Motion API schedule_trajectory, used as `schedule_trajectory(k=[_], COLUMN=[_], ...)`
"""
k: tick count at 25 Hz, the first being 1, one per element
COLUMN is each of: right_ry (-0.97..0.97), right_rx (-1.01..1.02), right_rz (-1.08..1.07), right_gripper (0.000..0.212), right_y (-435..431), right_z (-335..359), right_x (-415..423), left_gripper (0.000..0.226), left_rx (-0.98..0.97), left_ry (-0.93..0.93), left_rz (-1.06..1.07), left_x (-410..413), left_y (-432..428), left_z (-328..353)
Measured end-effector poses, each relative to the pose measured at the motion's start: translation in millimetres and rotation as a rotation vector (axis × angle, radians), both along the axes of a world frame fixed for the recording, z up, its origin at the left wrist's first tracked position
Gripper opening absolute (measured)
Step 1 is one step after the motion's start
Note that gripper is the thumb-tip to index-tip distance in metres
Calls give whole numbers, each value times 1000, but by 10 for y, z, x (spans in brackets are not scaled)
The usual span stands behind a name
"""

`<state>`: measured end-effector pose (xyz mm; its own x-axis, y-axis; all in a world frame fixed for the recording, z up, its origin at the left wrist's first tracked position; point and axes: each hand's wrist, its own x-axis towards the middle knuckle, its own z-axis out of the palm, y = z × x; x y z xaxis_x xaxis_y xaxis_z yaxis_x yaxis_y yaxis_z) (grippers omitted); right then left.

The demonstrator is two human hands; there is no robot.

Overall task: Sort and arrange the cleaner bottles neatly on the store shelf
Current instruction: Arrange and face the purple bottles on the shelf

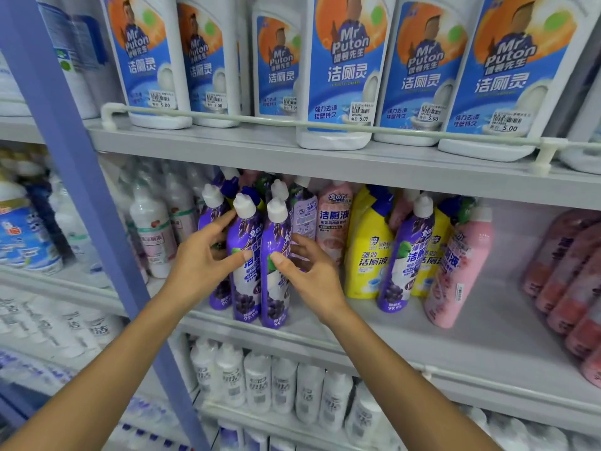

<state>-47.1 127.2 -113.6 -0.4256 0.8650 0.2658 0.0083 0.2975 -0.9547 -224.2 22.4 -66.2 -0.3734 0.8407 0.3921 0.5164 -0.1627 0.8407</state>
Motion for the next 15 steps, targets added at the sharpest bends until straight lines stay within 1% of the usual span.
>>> schedule_trajectory(k=[3, 7, 8, 11, 13, 15], right_ry=[-31, -62, -70, -120, -169, -206], right_rx=[35, 50, 60, 111, 155, 208], right_rz=[-10, -30, -26, 6, 17, 17], right_gripper=[67, 76, 76, 65, 69, 74], right_y=[-14, -45, -46, -7, 55, 121], right_z=[-3, 11, 18, 90, 138, 195], right_x=[-30, -68, -54, 71, 244, 463], left_gripper=[76, 74, 74, 69, 62, 56], left_rx=[25, -7, -3, 15, 32, 61], left_ry=[108, 173, 179, 146, 125, 171], left_rz=[60, 89, 96, 112, 149, 191], left_x=[40, 52, 63, 107, 141, 244], left_y=[8, -13, -27, -72, -144, -250], left_z=[-52, -57, -66, -13, 85, 223])
